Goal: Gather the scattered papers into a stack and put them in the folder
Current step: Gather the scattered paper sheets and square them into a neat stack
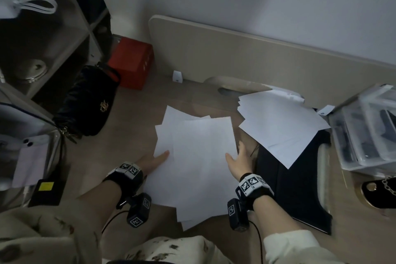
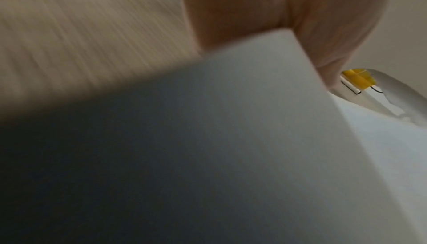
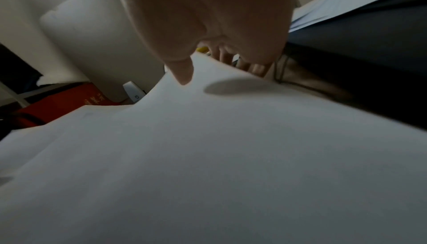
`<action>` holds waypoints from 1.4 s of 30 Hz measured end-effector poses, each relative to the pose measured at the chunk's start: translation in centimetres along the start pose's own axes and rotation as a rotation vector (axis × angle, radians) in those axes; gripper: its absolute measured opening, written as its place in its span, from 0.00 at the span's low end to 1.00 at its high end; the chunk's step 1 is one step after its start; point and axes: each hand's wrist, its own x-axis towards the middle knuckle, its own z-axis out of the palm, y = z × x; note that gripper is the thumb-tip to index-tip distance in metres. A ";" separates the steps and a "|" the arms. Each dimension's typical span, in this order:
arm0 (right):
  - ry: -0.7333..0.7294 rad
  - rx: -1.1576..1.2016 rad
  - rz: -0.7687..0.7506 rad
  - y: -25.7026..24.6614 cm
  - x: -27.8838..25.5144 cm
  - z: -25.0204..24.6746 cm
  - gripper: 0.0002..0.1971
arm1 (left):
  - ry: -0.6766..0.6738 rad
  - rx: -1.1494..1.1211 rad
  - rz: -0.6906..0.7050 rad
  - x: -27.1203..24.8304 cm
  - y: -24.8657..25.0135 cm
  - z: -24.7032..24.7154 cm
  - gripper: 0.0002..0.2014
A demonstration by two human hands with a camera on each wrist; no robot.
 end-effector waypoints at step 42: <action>-0.072 0.150 0.064 -0.4 -1.4 -1.6 0.19 | -0.012 -0.129 -0.100 -1.4 1.5 2.6 0.22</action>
